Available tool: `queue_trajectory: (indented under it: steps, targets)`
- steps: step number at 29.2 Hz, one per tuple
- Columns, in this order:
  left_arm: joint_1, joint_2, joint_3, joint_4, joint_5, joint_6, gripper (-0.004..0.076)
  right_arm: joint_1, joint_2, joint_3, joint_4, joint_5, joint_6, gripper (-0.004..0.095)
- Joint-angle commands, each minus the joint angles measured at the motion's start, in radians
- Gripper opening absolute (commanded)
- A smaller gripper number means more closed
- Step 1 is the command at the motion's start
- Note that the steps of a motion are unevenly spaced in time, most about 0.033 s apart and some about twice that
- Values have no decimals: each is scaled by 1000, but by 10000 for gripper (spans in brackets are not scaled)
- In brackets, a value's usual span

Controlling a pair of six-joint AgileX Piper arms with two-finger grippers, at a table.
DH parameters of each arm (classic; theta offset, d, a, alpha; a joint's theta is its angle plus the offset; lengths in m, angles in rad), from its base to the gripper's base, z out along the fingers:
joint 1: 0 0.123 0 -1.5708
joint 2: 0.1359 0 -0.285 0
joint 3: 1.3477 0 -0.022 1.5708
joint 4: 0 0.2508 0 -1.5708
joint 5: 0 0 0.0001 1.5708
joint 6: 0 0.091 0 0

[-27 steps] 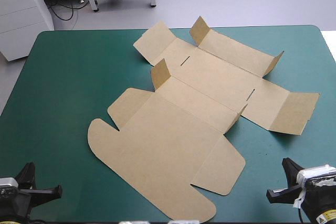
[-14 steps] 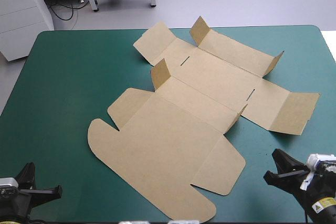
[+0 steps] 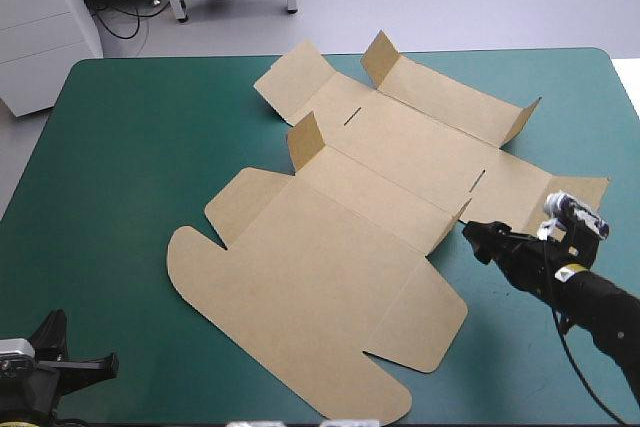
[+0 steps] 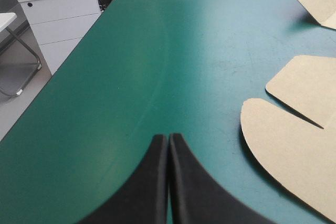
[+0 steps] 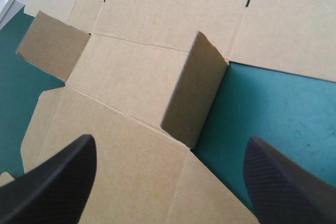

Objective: Fold the box

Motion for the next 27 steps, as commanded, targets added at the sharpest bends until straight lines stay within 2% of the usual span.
queue_trajectory:
  steps: [1,7,15,22,27]
  targets:
    - [-3,-18,-23,7,-78,-4,-32,4,100,-139,34,-14,1,756]
    - [-3,-18,-23,7,-78,-4,-32,4,286,-289,61,46,47,756]
    - [-3,-18,-23,7,-78,-4,-32,4,503,-438,50,233,59,756]
    - [-3,-18,-23,7,-78,-4,-32,4,564,-448,-70,309,223,755]
    - [-3,-18,-23,7,-78,-4,-32,4,566,-448,-146,302,354,755]
